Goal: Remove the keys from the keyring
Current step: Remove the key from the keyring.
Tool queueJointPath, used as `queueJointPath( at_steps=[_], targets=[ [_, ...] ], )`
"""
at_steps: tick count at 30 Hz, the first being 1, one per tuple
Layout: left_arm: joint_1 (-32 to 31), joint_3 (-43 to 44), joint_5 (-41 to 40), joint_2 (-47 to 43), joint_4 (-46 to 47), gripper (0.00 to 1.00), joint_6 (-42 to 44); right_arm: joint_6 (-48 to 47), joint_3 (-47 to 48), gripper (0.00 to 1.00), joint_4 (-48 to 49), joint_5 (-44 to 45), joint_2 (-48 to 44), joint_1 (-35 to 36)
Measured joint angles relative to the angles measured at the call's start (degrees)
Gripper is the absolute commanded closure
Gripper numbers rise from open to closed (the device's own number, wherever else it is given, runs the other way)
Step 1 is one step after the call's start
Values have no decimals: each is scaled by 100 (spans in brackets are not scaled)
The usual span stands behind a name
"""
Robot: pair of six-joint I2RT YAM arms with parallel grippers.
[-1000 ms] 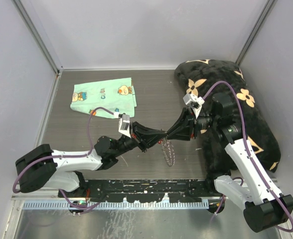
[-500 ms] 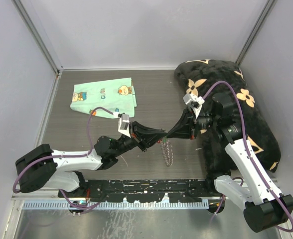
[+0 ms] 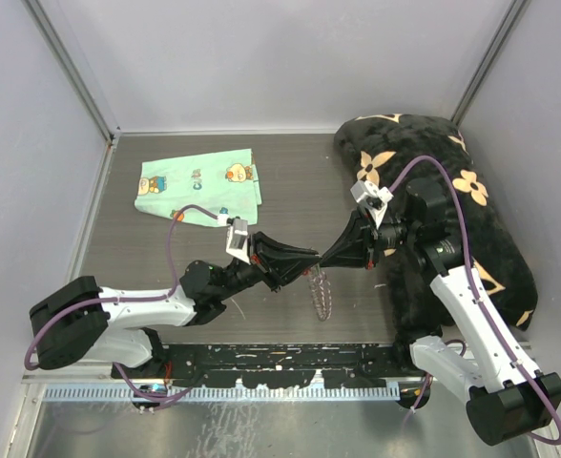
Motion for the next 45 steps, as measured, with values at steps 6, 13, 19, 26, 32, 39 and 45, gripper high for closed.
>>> queueJointPath(
  at_steps=[6, 13, 19, 26, 32, 39, 45],
  targets=[
    [13, 0, 42, -109, -175, 71, -83, -70, -7, 99, 0, -153, -2, 11],
    [9, 0, 144, -728, -557, 67, -76, -188, -37, 99, -13, -122, 11, 33],
    [9, 0, 149, -1163, -1075, 57, 52, -223, -37, 99, -20, -114, 13, 33],
    [11, 474, 407, -2164, -3508, 44, 848, -546, -35, 99, -199, -57, 13, 0],
    [9, 1506, 531, -2896, -5729, 40, 1665, -2205, 693, 99, -2024, 592, 319, -9],
    [11, 2181, 592, -2863, -7267, 30, 2310, -4625, 2664, 99, -4439, 1961, 1224, 380],
    [70, 2249, 811, -2535, -7715, 27, 2627, -5571, 3311, 99, -5567, 3180, 1482, 955]
  ],
)
